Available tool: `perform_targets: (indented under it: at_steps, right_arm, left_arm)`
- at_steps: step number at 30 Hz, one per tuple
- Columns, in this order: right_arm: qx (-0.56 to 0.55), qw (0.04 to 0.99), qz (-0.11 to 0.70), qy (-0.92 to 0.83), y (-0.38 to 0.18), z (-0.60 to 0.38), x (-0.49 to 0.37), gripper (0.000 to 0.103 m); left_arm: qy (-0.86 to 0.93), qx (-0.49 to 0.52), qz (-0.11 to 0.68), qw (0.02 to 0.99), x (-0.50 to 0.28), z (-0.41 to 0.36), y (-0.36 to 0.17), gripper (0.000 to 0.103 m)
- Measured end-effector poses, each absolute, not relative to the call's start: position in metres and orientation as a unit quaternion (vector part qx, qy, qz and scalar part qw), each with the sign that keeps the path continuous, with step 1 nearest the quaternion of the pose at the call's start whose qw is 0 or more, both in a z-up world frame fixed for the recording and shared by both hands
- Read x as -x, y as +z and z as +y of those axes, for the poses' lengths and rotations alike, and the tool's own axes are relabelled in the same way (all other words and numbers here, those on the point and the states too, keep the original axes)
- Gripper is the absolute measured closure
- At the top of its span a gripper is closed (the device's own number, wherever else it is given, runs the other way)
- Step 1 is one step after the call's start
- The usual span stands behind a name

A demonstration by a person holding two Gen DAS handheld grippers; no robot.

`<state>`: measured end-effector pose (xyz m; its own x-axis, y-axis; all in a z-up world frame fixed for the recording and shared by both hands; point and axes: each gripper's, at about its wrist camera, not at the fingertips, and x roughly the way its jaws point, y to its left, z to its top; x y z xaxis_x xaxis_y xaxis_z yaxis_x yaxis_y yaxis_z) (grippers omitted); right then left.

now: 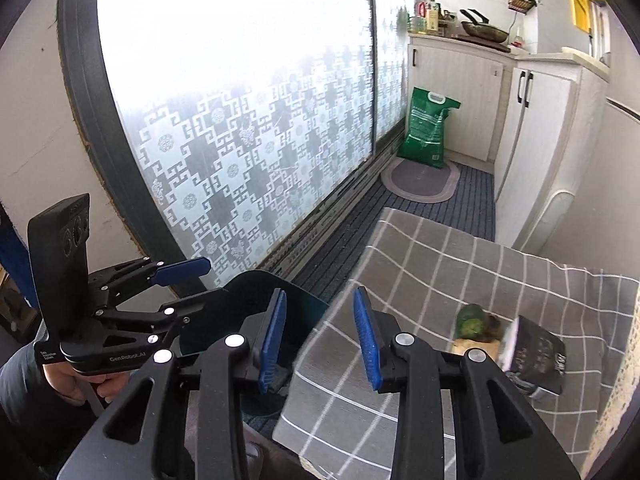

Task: Collect trash
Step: 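Grasp the black Face tissue pack with the right tool while the left tool moves to the ginger, then close the left tool on the ginger root and lift it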

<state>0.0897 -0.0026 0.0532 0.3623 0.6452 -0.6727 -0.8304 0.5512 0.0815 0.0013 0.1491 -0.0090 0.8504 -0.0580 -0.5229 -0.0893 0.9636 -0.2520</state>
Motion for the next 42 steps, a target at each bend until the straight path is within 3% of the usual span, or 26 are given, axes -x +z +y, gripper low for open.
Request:
perform_targets:
  at_steps: [7,9,14,22,35,39,42]
  right_arm:
    - [0.115,0.849,0.328,0.398,0.06,-0.065,-0.117,0.053]
    - [0.112,0.86,0.318,0.382,0.059,-0.081,-0.122,0.036]
    - [0.084,0.874,0.334,0.344,0.042,-0.112,-0.142,0.023]
    - [0.029,0.861,0.386,0.329,0.006,-0.125,-0.172,0.02]
    - [0.027,0.873,0.384,0.299,-0.015,-0.119,-0.191,0.018]
    - [0.046,0.875,0.374,0.305,-0.015,-0.114,-0.191,0.031]
    - [0.043,0.87,0.373,0.318,-0.013,-0.116,-0.191,0.032]
  left_arm:
    - [-0.01,0.096,0.279,0.956,-0.029,0.101,-0.005,0.041]
    - [-0.014,0.089,0.277,0.957,-0.035,0.093,-0.005,0.041]
    - [-0.034,0.078,0.255,0.963,-0.04,0.068,0.004,0.038]
    - [-0.045,0.046,0.275,0.959,-0.059,0.033,-0.003,0.034]
    - [-0.042,0.042,0.29,0.955,-0.072,0.023,-0.011,0.032]
    - [-0.047,0.042,0.291,0.955,-0.078,0.015,-0.011,0.032]
    - [-0.049,0.042,0.293,0.954,-0.083,0.01,-0.012,0.032]
